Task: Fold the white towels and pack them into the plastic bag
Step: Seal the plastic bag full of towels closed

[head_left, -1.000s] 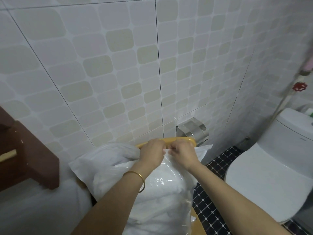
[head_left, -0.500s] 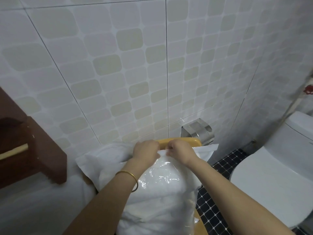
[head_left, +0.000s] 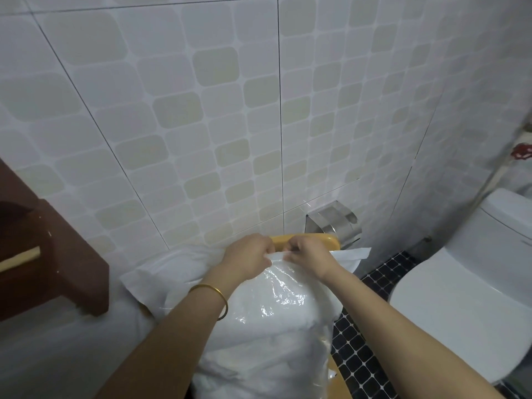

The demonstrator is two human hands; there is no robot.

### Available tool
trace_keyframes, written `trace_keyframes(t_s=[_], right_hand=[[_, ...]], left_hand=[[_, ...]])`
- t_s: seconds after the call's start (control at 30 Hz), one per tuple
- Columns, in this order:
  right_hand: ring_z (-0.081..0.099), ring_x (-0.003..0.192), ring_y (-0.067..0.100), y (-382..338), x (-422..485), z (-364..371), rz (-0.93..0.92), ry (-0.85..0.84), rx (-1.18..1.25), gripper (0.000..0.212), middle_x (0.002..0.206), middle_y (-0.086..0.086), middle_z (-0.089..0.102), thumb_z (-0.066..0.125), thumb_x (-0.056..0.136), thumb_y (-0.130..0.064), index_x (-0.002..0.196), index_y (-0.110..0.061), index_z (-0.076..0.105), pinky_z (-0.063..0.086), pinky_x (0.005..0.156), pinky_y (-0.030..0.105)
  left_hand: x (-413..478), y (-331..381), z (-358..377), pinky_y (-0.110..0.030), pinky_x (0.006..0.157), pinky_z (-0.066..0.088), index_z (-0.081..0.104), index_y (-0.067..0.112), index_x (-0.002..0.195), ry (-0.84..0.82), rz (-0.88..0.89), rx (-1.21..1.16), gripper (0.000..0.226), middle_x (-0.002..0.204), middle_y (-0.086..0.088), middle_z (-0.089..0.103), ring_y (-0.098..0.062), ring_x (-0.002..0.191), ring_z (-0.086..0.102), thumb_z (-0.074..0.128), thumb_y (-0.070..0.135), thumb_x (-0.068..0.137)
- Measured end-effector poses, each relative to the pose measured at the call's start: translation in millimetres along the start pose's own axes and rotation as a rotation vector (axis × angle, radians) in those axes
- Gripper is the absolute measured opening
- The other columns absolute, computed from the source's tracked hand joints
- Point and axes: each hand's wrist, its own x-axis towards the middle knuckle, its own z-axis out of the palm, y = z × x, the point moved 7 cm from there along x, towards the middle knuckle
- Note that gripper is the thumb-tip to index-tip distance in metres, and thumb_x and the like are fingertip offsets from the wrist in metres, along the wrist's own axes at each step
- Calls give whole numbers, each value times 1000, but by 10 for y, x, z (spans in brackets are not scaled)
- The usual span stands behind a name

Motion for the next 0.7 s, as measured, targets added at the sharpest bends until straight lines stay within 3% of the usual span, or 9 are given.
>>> trace_keyframes(t_s=[0.47,0.6,0.7], right_hand=[[44,68,17,27,-47,14,-27,96,-12,23,68,0,50,67,86,-18,73,0,60,29,59,28],[44,67,17,33,-68,11,-29,118,12,26,62,-7,45,67,87,-21,67,-14,51,31,61,30],[46,67,19,31,-73,16,-25,135,27,25,65,-2,50,67,86,-22,68,-11,56,34,63,32]], left_hand=[[-12,185,62,-36,79,48,62,18,96,154,-13,20,14,104,-1,61,-25,100,57,52,28,93],[-26,220,62,-34,76,41,59,18,94,223,14,97,11,102,-1,61,-26,99,57,48,21,93],[-36,258,57,-33,78,33,57,22,95,261,31,152,12,102,1,61,-23,100,56,46,17,92]])
